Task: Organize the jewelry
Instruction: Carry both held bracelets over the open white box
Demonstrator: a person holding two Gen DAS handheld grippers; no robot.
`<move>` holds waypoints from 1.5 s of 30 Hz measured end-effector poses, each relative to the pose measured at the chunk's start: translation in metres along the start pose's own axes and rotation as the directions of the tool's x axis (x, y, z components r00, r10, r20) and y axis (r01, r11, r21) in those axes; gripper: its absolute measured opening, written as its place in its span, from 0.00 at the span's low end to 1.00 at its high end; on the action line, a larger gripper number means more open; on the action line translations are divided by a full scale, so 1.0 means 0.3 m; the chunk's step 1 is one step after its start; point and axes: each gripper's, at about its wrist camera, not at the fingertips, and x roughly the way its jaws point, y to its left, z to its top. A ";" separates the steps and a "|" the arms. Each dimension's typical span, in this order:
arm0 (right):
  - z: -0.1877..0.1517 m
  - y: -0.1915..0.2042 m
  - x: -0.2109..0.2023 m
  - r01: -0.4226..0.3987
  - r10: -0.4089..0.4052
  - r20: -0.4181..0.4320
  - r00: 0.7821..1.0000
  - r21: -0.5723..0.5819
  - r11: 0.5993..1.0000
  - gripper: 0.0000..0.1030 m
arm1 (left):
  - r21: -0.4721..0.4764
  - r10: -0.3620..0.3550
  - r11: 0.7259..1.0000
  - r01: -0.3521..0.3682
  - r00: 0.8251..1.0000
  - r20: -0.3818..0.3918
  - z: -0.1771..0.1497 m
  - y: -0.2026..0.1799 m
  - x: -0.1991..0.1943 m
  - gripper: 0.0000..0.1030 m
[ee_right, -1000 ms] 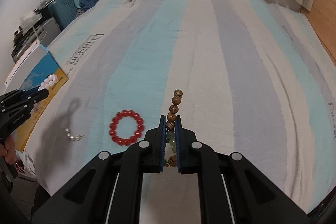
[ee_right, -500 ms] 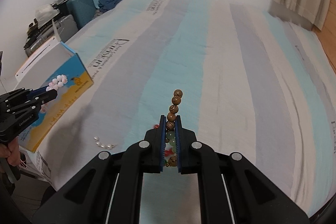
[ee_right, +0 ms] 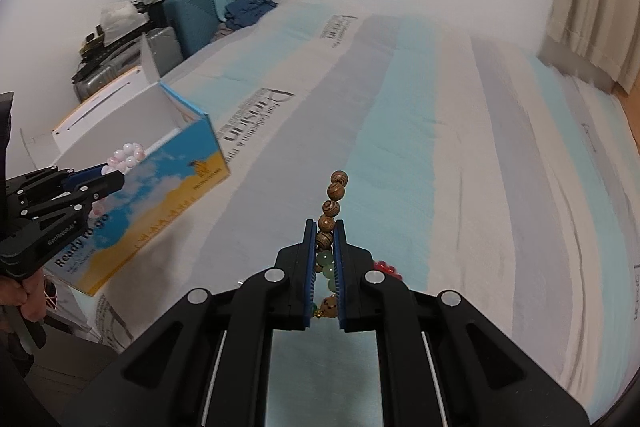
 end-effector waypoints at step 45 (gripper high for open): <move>0.113 0.927 0.263 -0.285 0.233 -0.182 0.955 -0.363 0.887 0.07 | -0.256 0.064 0.961 -0.101 0.987 -0.149 -0.223 0.627 0.029 0.19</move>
